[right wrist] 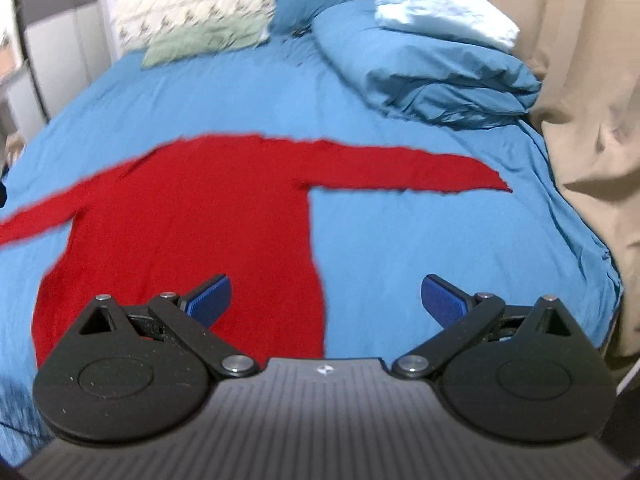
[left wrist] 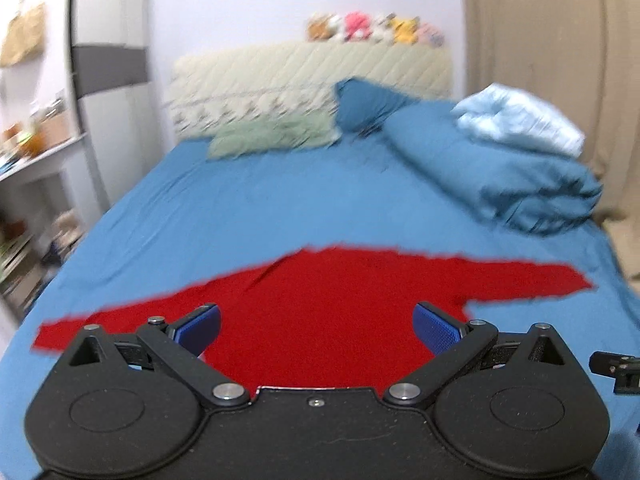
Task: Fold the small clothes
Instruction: 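Grasp the sweater's sleeve cuff with the right gripper and lift it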
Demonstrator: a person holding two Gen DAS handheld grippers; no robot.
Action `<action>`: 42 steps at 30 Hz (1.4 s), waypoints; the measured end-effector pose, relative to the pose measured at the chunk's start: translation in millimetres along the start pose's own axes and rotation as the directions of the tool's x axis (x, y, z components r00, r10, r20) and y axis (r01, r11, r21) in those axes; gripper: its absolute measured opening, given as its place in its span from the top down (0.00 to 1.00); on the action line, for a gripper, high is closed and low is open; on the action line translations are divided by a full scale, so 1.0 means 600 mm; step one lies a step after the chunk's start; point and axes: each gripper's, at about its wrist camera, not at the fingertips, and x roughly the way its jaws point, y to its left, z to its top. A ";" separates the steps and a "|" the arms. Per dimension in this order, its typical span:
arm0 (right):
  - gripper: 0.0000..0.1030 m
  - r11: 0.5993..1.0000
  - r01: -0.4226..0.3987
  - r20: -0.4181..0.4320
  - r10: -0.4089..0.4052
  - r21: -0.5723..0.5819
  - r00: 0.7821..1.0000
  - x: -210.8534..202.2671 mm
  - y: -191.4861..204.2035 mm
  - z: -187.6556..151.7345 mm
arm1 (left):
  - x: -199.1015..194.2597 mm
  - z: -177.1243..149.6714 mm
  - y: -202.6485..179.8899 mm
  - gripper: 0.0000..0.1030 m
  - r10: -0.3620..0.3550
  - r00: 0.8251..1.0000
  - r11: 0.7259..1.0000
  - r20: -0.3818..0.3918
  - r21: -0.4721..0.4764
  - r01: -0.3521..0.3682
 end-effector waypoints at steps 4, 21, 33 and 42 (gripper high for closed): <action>0.00 0.990 -0.027 0.022 0.025 0.140 0.999 0.073 -0.105 0.075 | 0.117 0.062 -0.039 0.00 -0.091 0.995 0.996 -0.041 -0.005 0.090; 0.08 0.863 0.083 -0.004 -0.093 0.498 0.996 0.533 -0.419 0.104 | 0.661 0.018 -0.191 0.00 -0.111 0.925 0.992 -0.364 0.011 0.123; 0.78 0.864 0.189 0.063 -0.245 0.467 0.967 0.618 -0.452 0.126 | 0.746 -0.010 -0.186 0.00 -0.127 0.913 0.991 -0.388 -0.023 0.128; 0.79 0.942 -0.028 0.205 -0.044 0.335 0.978 0.520 -0.337 0.247 | 0.657 0.048 -0.093 0.02 -0.108 0.947 0.994 -0.303 -0.004 0.112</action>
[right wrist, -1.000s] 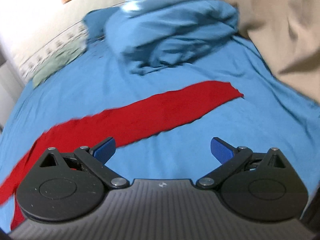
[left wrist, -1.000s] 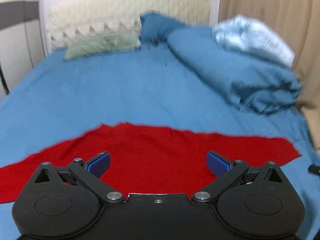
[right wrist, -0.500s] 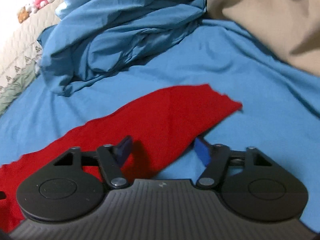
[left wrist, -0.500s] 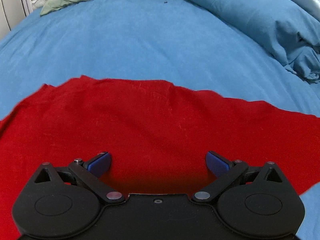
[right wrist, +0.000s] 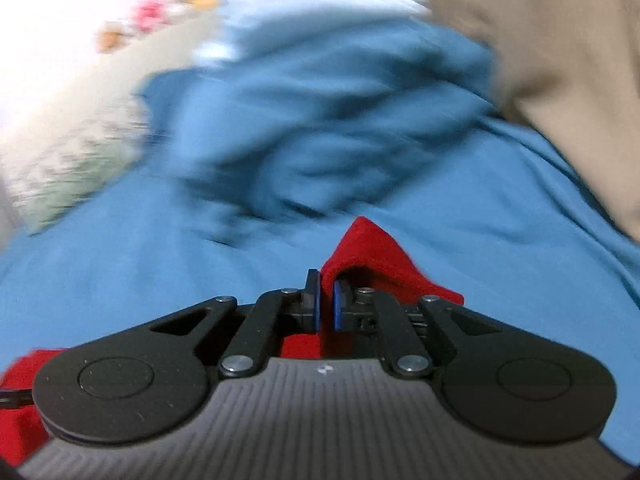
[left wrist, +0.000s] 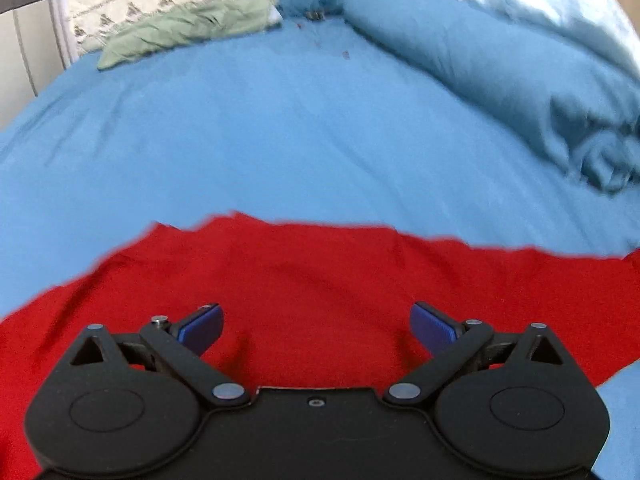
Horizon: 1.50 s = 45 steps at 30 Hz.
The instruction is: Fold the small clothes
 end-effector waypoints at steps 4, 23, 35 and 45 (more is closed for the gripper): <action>0.79 0.965 -0.226 0.043 0.233 -0.131 0.971 -0.040 0.182 0.030 | -0.088 0.007 0.081 0.00 0.013 0.997 0.999 0.076 -0.038 -0.010; 0.45 0.677 -0.563 -0.382 0.418 -0.474 0.824 -0.002 0.631 -0.376 | -0.101 -0.097 0.265 0.00 0.048 0.999 0.993 -0.001 -0.110 -0.048; 0.16 0.762 -0.350 -0.279 0.229 -0.545 0.933 -0.045 0.438 -0.302 | -0.001 -0.095 0.121 0.25 -0.043 0.999 0.994 -0.031 0.104 0.046; 0.16 0.845 -0.300 -0.286 0.185 -0.442 0.940 -0.054 0.371 -0.293 | -0.006 -0.104 0.187 0.79 -0.067 0.997 0.987 0.035 -0.147 0.072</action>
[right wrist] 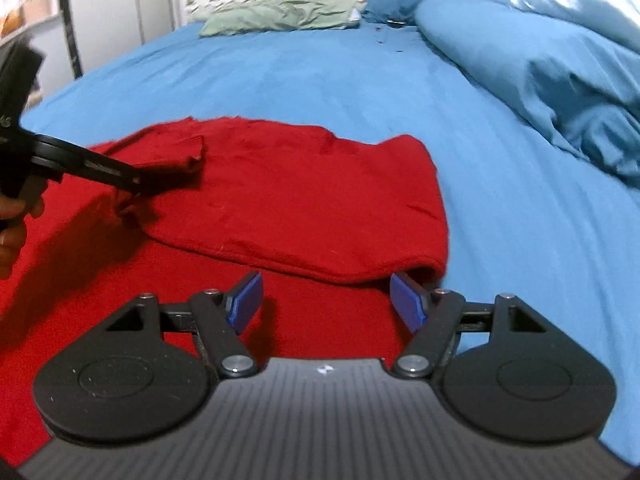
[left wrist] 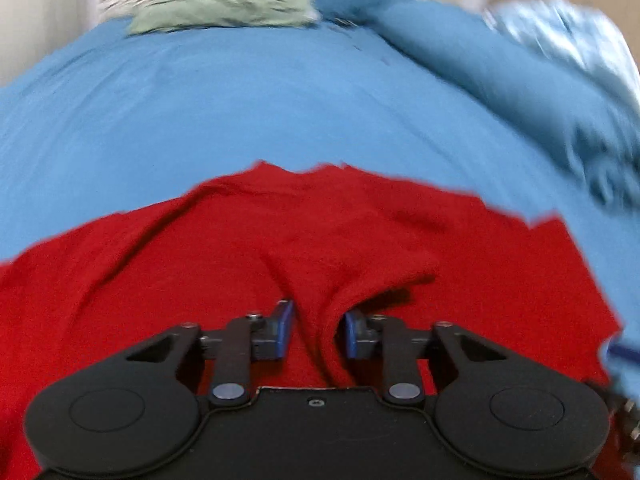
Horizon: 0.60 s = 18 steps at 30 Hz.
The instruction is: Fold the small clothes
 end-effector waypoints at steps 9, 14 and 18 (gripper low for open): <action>0.14 0.996 0.059 -0.025 -0.058 0.068 0.998 0.002 -0.033 -0.019 | -0.027 -0.058 0.085 0.80 -0.050 0.997 0.987 0.054 -0.153 0.057; 0.05 0.990 0.129 -0.024 -0.128 0.048 0.991 0.010 -0.043 -0.029 | -0.027 -0.040 0.087 0.96 -0.049 0.995 0.982 0.083 -0.178 0.063; 0.06 0.989 0.148 -0.024 -0.147 0.020 0.989 0.027 -0.046 -0.027 | -0.067 -0.011 0.083 0.96 0.011 0.978 0.987 0.208 -0.159 0.023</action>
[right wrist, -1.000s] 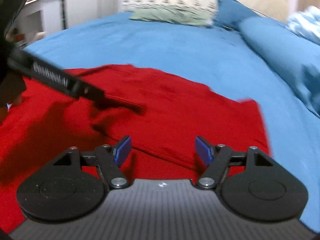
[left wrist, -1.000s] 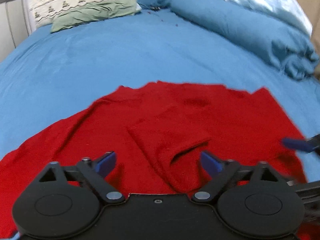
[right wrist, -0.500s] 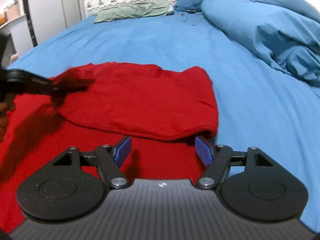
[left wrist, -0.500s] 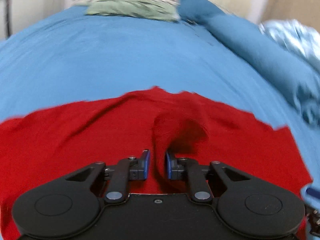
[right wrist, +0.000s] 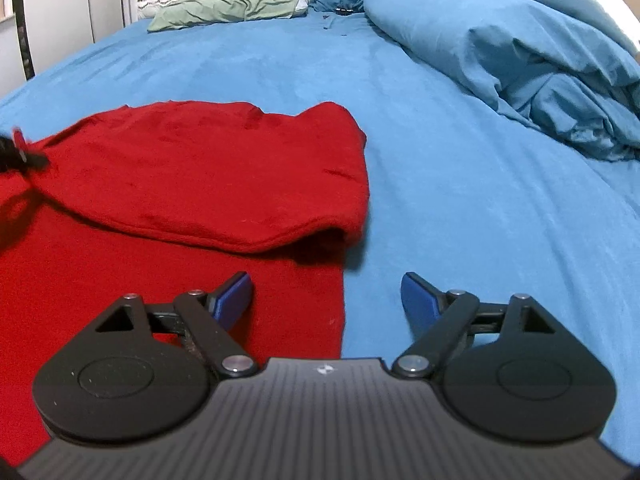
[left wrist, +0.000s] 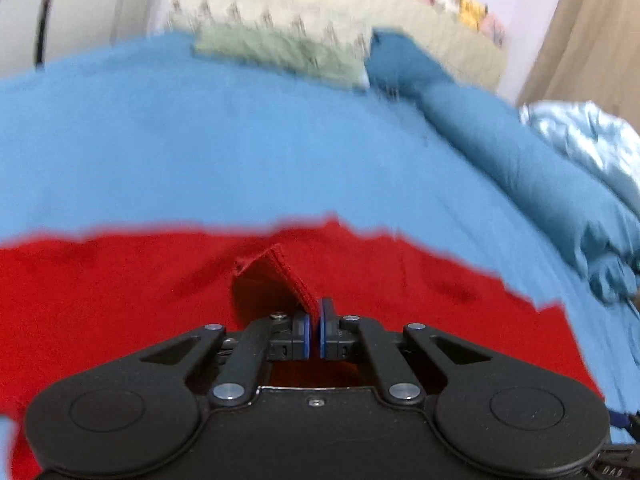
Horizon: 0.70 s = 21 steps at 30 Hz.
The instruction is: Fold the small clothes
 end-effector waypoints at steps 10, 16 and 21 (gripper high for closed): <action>0.07 0.988 0.070 0.031 -0.067 -0.136 0.997 0.046 0.049 0.038 | -0.035 0.000 0.089 0.96 0.122 0.991 0.992 0.055 -0.029 -0.121; 0.08 0.984 0.156 0.021 -0.155 -0.081 0.988 0.044 0.009 0.036 | -0.034 -0.036 0.106 0.94 0.096 0.995 0.995 -0.013 -0.038 -0.096; 0.08 0.992 0.107 -0.012 -0.108 -0.071 0.994 0.041 -0.024 0.031 | -0.050 -0.061 0.132 0.80 0.162 0.983 0.987 -0.085 -0.004 -0.162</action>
